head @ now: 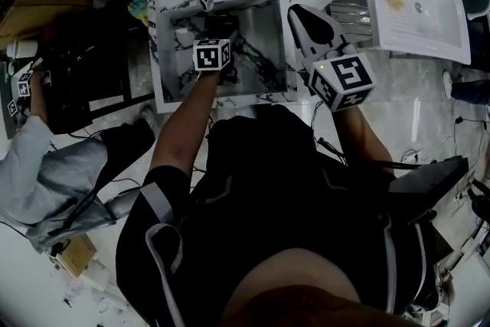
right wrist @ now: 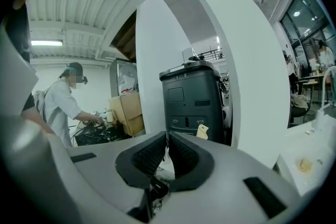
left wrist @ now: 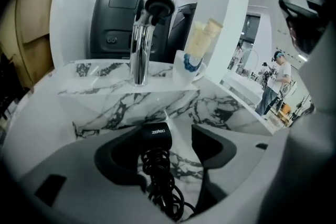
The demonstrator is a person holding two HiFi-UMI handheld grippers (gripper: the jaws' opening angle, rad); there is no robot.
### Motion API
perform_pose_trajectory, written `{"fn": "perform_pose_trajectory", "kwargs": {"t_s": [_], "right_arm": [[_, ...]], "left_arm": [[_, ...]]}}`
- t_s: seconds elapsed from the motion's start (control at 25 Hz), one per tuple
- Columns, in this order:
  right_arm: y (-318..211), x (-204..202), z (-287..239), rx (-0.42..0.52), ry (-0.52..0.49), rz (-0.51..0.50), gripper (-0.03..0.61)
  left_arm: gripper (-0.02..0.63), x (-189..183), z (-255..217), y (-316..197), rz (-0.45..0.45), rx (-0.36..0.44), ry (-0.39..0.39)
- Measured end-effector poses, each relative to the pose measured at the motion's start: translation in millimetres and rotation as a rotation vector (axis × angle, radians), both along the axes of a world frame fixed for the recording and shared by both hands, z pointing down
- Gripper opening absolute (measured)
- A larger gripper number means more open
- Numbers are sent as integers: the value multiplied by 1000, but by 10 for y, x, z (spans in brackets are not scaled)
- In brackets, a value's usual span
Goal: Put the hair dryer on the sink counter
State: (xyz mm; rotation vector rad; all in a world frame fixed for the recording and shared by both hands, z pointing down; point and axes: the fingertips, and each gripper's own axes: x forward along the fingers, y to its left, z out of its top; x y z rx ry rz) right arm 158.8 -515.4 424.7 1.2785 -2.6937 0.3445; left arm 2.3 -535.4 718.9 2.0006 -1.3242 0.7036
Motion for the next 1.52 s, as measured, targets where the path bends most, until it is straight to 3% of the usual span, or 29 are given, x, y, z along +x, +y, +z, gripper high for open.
{"fn": "perform_pose_trajectory", "kwargs": {"t_s": [0.28,0.36,0.6,0.72,1.04,1.28,1.52], "right_arm": [[89,-125,-204,40,-32,1,29],[119,-152,-245,45,-37,6,29],[264,-331,-398,76,-52,8,29],[356,-386,-493,92,-58,23,29],[706,-589,-753,154,-64,46,29],[1067,-734,-858,170,-70,76,29],[1488,-867,-878,173,-65,87,29]], "left_arm": [[268,-101,-556,71,15,130,35],[188,-123,-722,112,18,165,51],[97,-283,-1372,279,12,329,93],[8,-347,-1725,436,0,403,146],[6,-552,-2658,928,9,571,233],[5,-879,-3314,1398,-30,721,228],[5,-1118,-3564,1853,-56,760,221]]}}
